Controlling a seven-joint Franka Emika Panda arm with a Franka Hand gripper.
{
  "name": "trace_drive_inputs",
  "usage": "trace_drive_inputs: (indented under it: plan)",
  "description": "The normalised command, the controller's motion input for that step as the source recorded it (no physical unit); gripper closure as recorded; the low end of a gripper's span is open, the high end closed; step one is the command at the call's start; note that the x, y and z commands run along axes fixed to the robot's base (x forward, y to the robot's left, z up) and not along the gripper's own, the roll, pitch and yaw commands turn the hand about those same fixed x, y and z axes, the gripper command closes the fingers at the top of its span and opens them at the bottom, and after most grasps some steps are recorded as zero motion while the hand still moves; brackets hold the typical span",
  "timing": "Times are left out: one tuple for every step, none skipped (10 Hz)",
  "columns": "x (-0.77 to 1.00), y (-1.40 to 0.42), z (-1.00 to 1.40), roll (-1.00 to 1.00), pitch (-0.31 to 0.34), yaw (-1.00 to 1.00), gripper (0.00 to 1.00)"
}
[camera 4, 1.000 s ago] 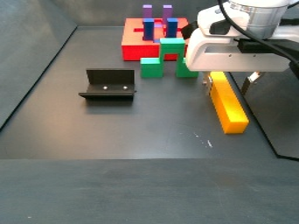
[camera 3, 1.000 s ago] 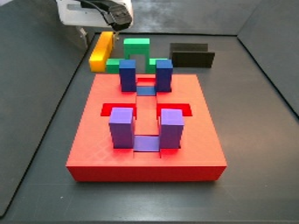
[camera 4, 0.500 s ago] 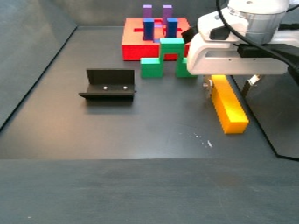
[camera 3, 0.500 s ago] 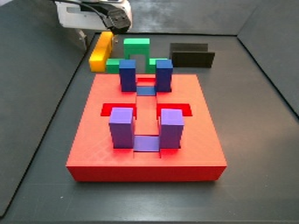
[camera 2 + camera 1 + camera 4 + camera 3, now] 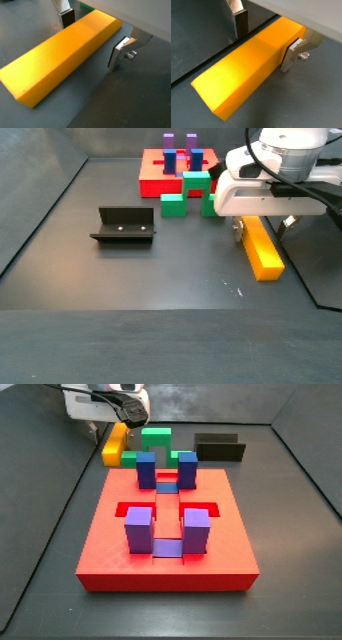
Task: Pick up the yellow object. Move up. Move to above the board. Insert the yellow object.
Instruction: Pick up the yellow object.
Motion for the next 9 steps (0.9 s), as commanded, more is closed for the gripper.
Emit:
trace_drive_inputs:
  plan:
    - [0.00, 0.00, 0.00, 0.00, 0.000, 0.00, 0.00]
    - [0.00, 0.00, 0.00, 0.00, 0.000, 0.00, 1.00]
    - [0.00, 0.00, 0.00, 0.00, 0.000, 0.00, 1.00]
    - [0.00, 0.00, 0.00, 0.00, 0.000, 0.00, 1.00]
    - [0.00, 0.00, 0.00, 0.00, 0.000, 0.00, 1.00]
    - [0.00, 0.00, 0.00, 0.00, 0.000, 0.00, 1.00]
    - [0.00, 0.00, 0.00, 0.00, 0.000, 0.00, 1.00]
    - [0.00, 0.00, 0.00, 0.00, 0.000, 0.00, 1.00]
    - [0.00, 0.00, 0.00, 0.00, 0.000, 0.00, 1.00]
